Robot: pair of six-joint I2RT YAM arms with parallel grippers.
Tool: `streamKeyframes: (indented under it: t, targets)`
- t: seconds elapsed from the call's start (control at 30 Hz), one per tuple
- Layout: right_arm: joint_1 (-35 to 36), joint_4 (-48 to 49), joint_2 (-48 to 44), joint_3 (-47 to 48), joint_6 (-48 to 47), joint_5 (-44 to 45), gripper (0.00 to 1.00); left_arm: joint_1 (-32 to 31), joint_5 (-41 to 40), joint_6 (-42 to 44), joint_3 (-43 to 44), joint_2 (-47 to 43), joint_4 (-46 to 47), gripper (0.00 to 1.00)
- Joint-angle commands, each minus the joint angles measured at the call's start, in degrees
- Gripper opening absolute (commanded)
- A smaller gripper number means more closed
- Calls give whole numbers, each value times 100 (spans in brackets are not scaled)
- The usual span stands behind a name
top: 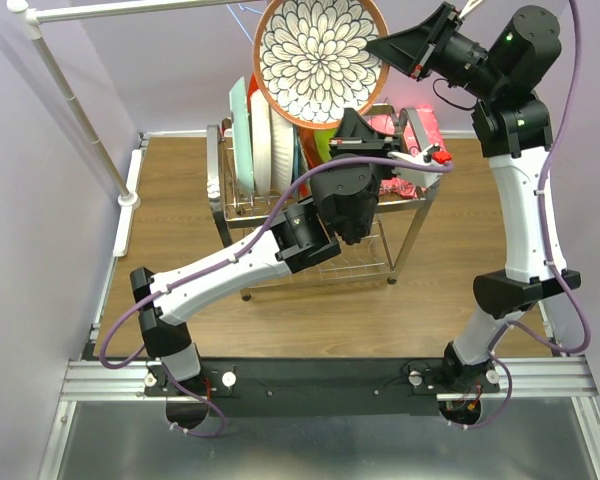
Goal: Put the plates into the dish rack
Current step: Pass the plate from the left arm to the right
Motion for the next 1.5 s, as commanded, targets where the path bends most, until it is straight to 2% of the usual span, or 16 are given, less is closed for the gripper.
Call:
streamKeyframes:
  t: [0.0, 0.03, 0.3, 0.43, 0.63, 0.9, 1.07, 1.47]
  targets:
    - [53, 23, 100, 83, 451, -93, 7, -35, 222, 304, 24, -84, 234, 0]
    - [53, 32, 109, 83, 478, -58, 1, -35, 213, 304, -2, -84, 243, 0]
    - [-43, 268, 74, 136, 811, 259, 1, -35, 134, 339, 6, -93, 471, 0]
    - [-289, 690, 83, -13, 1557, 75, 1, -35, 55, 339, 24, -111, 559, 9]
    - [-324, 1033, 39, -40, 1813, -49, 0, -27, 20, 348, 15, -75, 639, 20]
    - [-456, 1183, -23, -145, 2139, -58, 0, -44, 2, 409, 94, -5, 797, 24]
    - [-571, 1271, -40, -190, 2376, -67, 0, -70, -42, 453, 121, 12, 841, 32]
    - [-817, 1491, -137, -374, 2781, -146, 0, -97, -7, 418, 68, 39, 788, 41]
